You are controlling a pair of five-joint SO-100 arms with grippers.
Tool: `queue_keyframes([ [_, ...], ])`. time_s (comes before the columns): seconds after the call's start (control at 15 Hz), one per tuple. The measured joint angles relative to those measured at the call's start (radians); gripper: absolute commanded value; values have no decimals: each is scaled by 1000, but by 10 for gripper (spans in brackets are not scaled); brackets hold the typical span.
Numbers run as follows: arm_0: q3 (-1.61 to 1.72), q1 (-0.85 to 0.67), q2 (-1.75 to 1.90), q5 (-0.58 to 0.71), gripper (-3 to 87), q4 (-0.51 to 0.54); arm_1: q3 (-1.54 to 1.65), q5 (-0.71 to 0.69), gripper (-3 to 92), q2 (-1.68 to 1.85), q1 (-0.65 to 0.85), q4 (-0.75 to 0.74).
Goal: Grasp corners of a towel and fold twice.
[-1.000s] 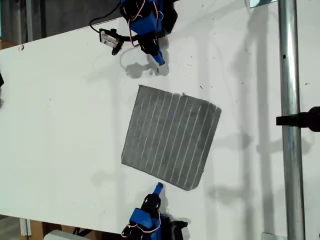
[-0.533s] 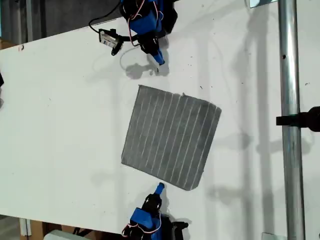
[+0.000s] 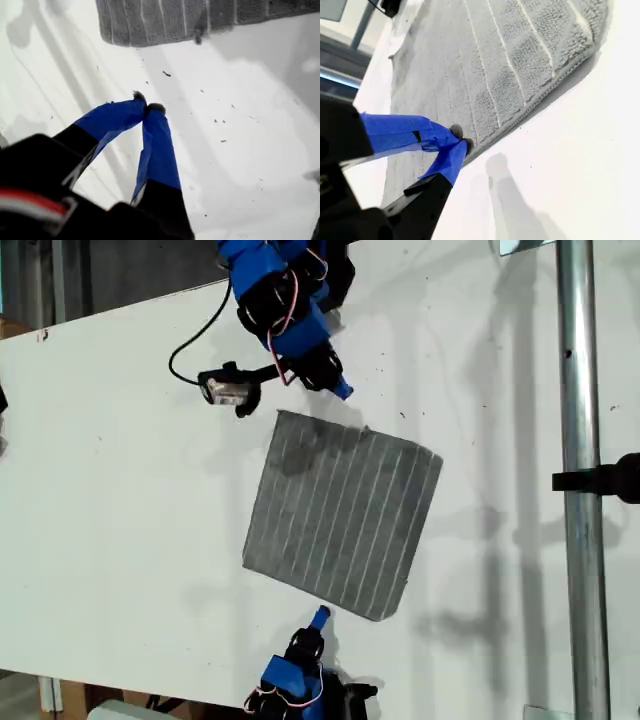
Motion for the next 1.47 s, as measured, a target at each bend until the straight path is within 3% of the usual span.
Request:
queue_keyframes([
  [0.07,0,0,0,-3,-28,0,-153,-9,366,-144,-28,18],
  [0.13,0,0,0,-8,-28,0,-270,-28,390,-261,-49,21],
  [0.33,0,18,0,-9,-28,0,-479,-81,407,-543,-92,21],
  [0.87,0,23,0,-17,-28,0,-630,-83,374,-950,-121,-78],
  [1.07,0,23,0,-17,-28,0,-630,-104,312,-1045,-87,-192],
  [1.13,0,28,0,-17,-28,0,-650,-110,256,-1078,-75,-241],
  [1.27,0,31,0,-20,-28,0,-707,-110,42,-1160,-49,-333],
  [1.33,0,31,0,-26,-28,0,-709,-110,-1,-1181,-41,-365],
  [1.47,0,29,0,-41,-29,-8,-704,-101,-2,-1184,-37,-373],
])
